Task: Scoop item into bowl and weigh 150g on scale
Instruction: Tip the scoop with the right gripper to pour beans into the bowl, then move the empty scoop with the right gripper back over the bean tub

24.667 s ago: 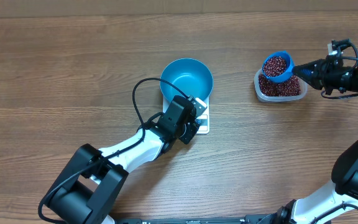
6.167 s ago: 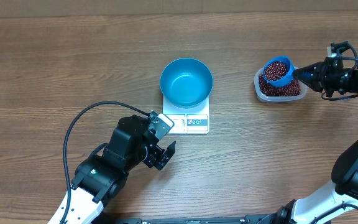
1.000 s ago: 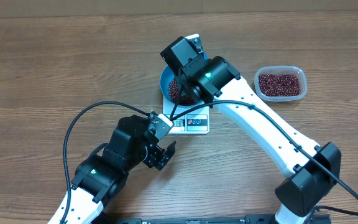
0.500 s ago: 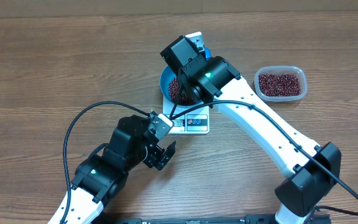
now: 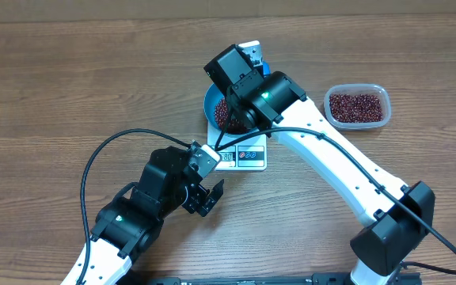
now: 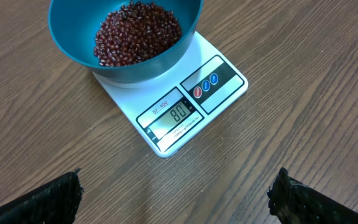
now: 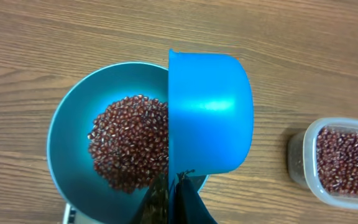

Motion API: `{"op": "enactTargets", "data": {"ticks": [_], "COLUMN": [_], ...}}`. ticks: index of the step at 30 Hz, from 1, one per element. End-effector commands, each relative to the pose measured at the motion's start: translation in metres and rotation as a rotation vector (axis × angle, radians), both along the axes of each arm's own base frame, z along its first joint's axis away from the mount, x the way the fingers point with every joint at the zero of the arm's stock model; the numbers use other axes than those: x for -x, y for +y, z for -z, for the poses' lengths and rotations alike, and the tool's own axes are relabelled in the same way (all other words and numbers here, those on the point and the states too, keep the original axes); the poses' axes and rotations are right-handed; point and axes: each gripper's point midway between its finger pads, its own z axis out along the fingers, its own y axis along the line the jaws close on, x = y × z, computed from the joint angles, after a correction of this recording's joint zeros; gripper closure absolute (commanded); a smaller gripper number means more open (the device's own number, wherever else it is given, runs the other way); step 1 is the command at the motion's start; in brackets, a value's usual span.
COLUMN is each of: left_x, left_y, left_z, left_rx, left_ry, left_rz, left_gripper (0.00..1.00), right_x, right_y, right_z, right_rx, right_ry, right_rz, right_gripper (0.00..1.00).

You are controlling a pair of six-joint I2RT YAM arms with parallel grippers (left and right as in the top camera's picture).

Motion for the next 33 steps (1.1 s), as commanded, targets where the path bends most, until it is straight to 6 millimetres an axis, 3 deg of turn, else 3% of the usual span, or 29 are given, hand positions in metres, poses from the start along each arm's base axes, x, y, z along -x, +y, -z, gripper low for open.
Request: {"op": "enactTargets", "data": {"ticks": [1,6,9,19,23,28,33], "left_x": [0.001,0.001,0.001,0.001,0.001,0.001,0.001], "left_y": [-0.001,-0.001,-0.001,-0.001,-0.001,-0.001,-0.001], "left_z": [-0.001,-0.001,-0.001,-0.001,-0.001,-0.001,-0.001], "left_rx": [0.014,0.014,0.014,0.014,0.014,0.014,0.014], "left_ry": [0.003,0.003,0.003,0.003,0.003,0.003,0.003], "left_rz": [0.007,0.007,0.007,0.007,0.007,0.007,0.007], "left_gripper": [0.0,0.0,0.0,0.01,0.0,0.0,0.0], "right_x": [0.002,0.0,-0.006,-0.017,-0.011,-0.009,-0.011], "right_y": [0.001,-0.016,-0.041,-0.181,-0.221,-0.244,-0.246], "right_z": [-0.054,-0.089,-0.101,-0.086,-0.079,-0.069,-0.049], "right_rx": [-0.118,-0.167,-0.173,-0.054,-0.034,-0.033,-0.007], "right_ry": [-0.097,-0.16,-0.188,-0.104,-0.055,-0.019,0.033], "right_rz": [0.032,0.063,0.118,0.432,0.522,0.573,0.577], "right_gripper": [0.96,0.96,0.96,0.96,0.96,0.96,0.96]}}
